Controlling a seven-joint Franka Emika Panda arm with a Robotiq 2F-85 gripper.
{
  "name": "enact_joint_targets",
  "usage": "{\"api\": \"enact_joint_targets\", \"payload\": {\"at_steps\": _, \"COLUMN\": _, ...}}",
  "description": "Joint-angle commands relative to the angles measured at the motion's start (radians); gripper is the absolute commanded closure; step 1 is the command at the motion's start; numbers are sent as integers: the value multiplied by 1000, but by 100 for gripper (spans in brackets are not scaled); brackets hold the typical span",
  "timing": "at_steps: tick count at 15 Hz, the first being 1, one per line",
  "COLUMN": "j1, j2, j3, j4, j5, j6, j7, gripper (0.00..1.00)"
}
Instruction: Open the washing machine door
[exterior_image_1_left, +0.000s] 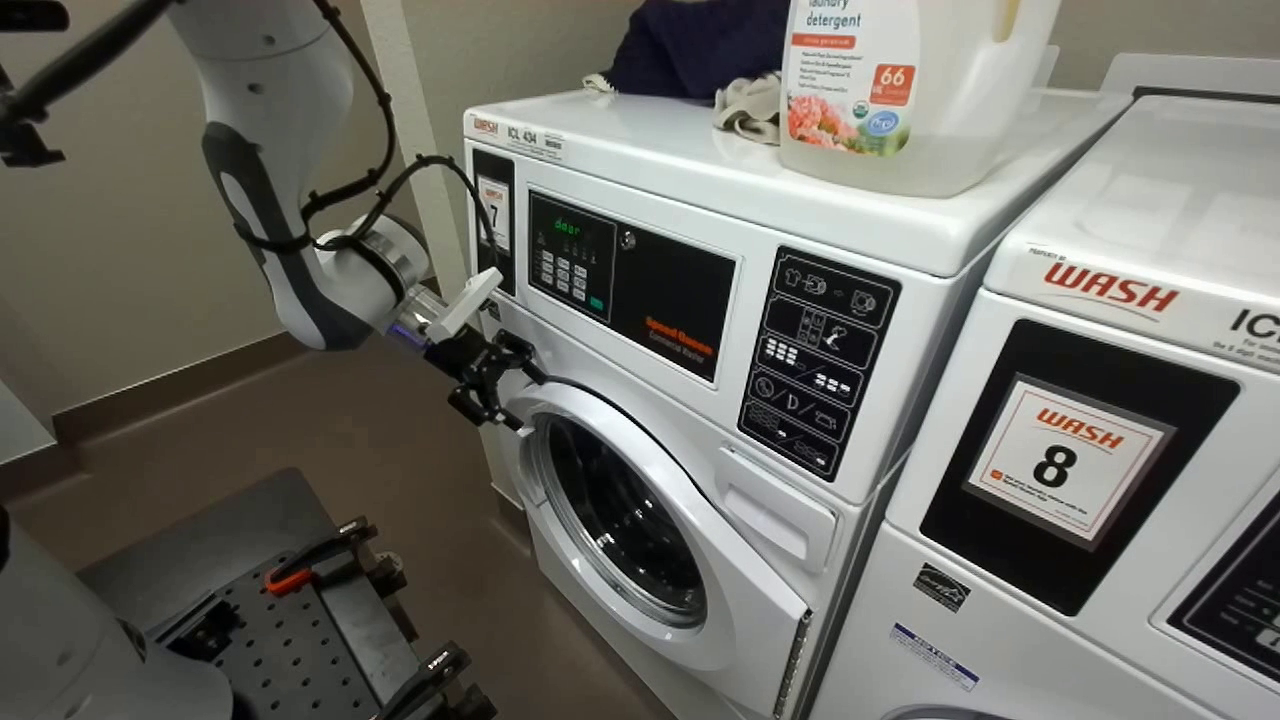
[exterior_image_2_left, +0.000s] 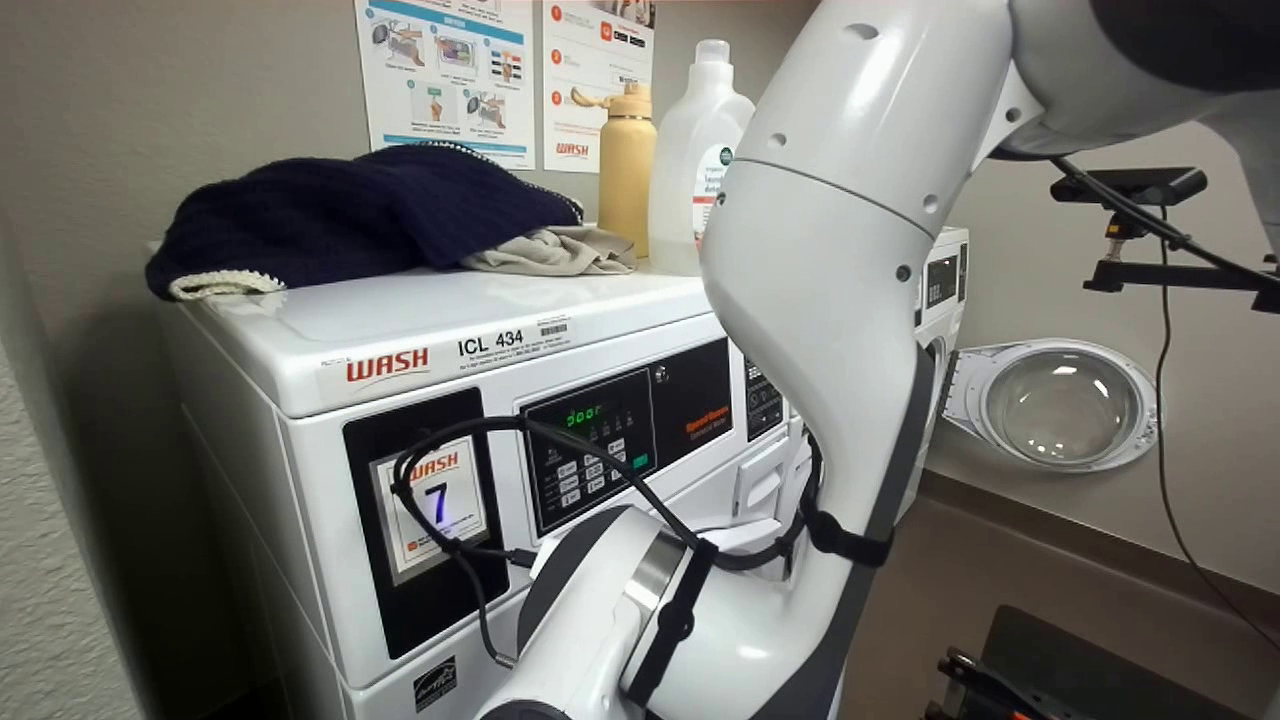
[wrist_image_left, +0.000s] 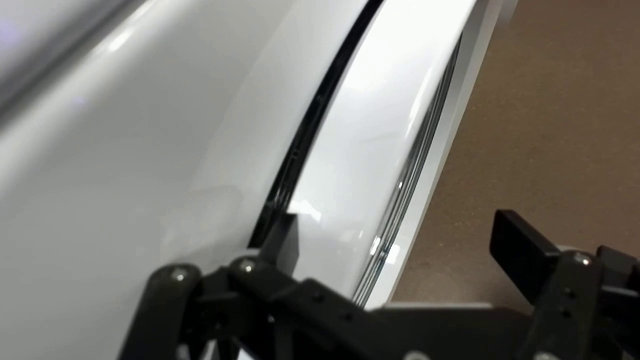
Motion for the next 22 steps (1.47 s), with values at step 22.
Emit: {"api": "enact_joint_targets", "payload": {"at_steps": 22, "j1": -112, "j2": -63, "j3": 53, "j4": -117, "j5": 580, "j6": 348, "j7": -33, "gripper": 0}}
